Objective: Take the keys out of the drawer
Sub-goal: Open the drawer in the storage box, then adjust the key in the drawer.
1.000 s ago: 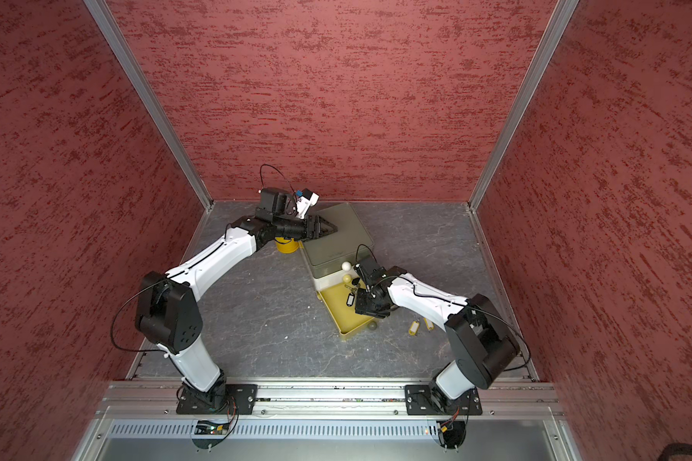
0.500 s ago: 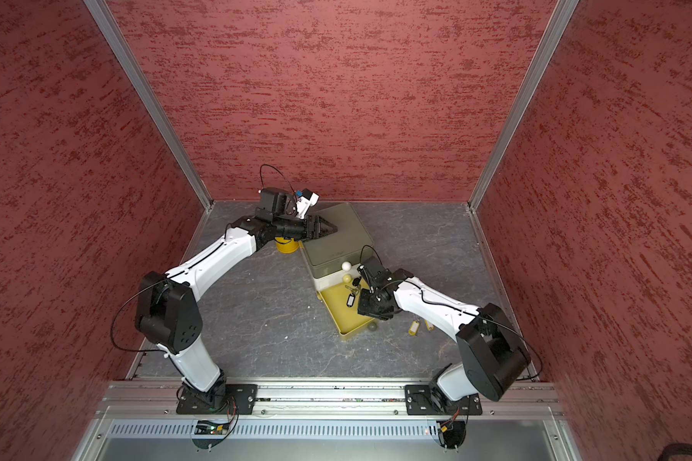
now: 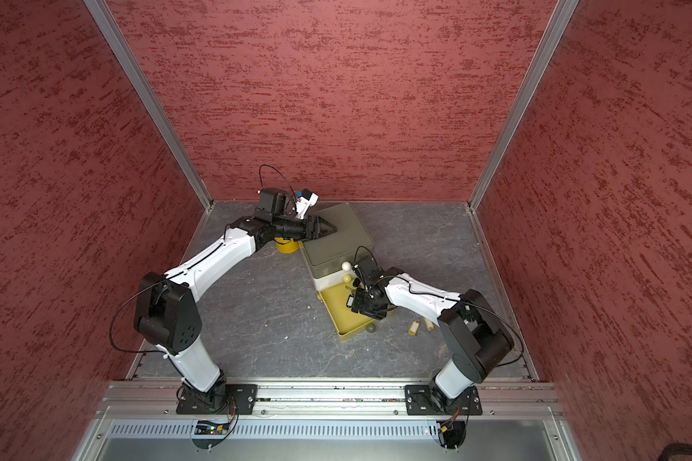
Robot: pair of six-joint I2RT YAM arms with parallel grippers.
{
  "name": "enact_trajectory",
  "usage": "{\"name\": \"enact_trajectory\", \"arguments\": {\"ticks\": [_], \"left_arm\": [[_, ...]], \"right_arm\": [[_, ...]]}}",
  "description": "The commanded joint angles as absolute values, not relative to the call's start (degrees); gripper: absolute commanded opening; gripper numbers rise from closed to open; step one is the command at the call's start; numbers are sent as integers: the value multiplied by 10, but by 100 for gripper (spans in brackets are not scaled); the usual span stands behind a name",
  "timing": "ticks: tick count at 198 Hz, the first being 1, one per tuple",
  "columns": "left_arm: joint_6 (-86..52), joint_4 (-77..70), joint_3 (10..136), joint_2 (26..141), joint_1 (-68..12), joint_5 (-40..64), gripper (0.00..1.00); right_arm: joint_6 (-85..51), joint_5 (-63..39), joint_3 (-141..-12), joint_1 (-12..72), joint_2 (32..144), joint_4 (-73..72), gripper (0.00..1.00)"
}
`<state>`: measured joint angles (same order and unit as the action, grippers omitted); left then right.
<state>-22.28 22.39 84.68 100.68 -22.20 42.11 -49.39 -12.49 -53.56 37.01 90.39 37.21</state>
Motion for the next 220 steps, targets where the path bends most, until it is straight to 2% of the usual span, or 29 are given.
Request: {"name": "enact_trajectory", "arguments": {"ticks": [1, 67, 89, 123, 161, 183, 220], "left_arm": [[-236, 419, 795, 1073, -216, 340, 71], [-237, 415, 796, 1081, -218, 344, 72], [-234, 418, 793, 1077, -216, 343, 72], [-234, 418, 786, 1070, -214, 343, 72], [-235, 419, 785, 1066, -214, 343, 72], [-235, 420, 782, 1065, -214, 343, 72], [-233, 422, 779, 1067, -214, 342, 72]], "right_arm": [[-549, -166, -485, 372, 887, 424, 55], [-581, -183, -449, 374, 872, 381, 59], [-562, -145, -479, 376, 869, 389, 59], [-522, -35, -513, 381, 843, 358, 58], [-506, -2, -512, 381, 845, 288, 54], [-522, -8, -493, 381, 837, 222, 48], [-585, -40, -448, 381, 842, 87, 14]]}}
